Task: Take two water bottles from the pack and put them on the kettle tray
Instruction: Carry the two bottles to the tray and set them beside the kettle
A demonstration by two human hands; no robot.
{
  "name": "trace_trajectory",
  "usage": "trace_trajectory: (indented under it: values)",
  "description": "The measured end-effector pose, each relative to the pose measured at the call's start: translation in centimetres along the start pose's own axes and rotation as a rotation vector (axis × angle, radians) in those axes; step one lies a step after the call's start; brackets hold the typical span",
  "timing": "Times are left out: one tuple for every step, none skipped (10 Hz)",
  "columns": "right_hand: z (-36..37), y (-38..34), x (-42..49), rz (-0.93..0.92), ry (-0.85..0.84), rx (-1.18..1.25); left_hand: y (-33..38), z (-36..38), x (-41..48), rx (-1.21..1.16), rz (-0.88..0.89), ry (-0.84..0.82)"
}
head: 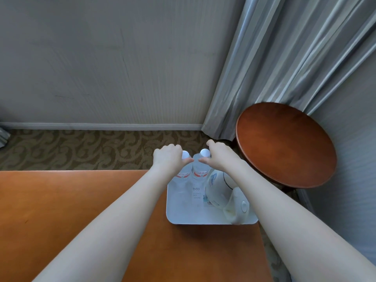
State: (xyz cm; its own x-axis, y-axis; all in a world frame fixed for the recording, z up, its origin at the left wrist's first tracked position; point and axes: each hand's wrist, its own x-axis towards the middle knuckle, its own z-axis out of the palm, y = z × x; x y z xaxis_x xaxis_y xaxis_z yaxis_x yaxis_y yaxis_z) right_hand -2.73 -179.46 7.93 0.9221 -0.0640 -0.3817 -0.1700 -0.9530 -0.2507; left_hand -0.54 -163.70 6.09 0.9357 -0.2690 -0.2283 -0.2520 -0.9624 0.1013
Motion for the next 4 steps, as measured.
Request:
trace_trajectory:
  values:
    - [-1.2, 0.6, -0.7, -0.029, 0.017, 0.054, -0.9, -0.9, -0.6, 0.005, 0.019, -0.004]
    - [-2.4, 0.9, -1.9, -0.082, 0.023, 0.11, -1.4, -2.3, -1.2, -0.009, 0.022, 0.003]
    - [-3.6, 0.8, -2.6, -0.116, 0.062, 0.064, -1.3, -4.3, -1.9, -0.047, 0.017, 0.014]
    - [-5.6, 0.0, -3.4, -0.136, 0.135, 0.024, -0.9, -6.7, -2.4, -0.067, 0.041, 0.094]
